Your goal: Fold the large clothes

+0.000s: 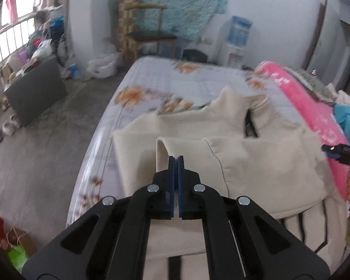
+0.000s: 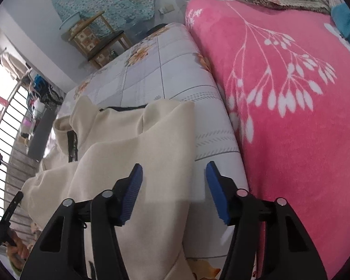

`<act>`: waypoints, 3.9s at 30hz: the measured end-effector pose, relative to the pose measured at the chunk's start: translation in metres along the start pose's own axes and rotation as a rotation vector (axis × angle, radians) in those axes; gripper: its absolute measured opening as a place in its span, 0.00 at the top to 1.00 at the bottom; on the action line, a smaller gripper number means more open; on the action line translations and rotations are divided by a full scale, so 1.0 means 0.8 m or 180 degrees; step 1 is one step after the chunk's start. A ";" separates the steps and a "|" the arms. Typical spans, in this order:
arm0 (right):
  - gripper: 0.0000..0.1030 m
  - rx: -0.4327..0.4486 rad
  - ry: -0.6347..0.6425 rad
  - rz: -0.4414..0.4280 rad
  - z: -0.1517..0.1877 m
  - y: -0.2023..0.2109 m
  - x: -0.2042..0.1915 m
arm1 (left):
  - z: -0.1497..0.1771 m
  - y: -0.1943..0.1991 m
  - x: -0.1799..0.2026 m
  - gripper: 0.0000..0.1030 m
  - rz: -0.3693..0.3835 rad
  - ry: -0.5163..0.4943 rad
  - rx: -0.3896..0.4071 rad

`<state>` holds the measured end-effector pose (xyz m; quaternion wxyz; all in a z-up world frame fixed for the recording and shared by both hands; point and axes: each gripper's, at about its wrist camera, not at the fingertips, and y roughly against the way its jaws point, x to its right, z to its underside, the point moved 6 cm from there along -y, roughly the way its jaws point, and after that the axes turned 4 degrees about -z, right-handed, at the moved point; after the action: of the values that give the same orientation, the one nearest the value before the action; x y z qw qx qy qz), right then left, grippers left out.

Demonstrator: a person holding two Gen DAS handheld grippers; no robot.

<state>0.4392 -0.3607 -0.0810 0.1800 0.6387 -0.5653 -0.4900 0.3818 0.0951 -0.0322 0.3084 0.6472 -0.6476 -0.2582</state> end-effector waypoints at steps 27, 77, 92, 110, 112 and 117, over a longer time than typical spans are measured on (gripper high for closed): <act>0.67 -0.0017 0.1408 0.0216 0.064 0.055 -0.080 | 0.053 -0.010 0.017 0.80 0.0128 -0.0265 -0.0130; 0.06 0.0070 0.0977 0.0724 0.364 0.107 -0.128 | 0.261 0.111 0.027 0.06 -0.0200 -0.0413 -0.0381; 0.06 0.0202 0.1004 0.0705 0.370 0.110 -0.128 | 0.263 0.121 0.022 0.07 -0.0213 -0.0351 -0.0296; 0.06 0.0117 0.1100 0.0600 0.366 0.106 -0.128 | 0.351 0.211 -0.066 0.46 0.0096 0.0200 -0.0238; 0.06 0.0117 0.1092 0.0589 0.365 0.105 -0.128 | 0.355 0.204 -0.079 0.46 0.0144 0.0368 -0.0312; 0.06 0.0134 0.1078 0.0562 0.365 0.104 -0.128 | 0.372 0.163 -0.094 0.47 0.0547 0.0837 -0.0692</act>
<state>0.1635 -0.1988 -0.1056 0.3013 0.6637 -0.5909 -0.3459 0.0732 0.1547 -0.1427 0.4794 0.5805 -0.6229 -0.2126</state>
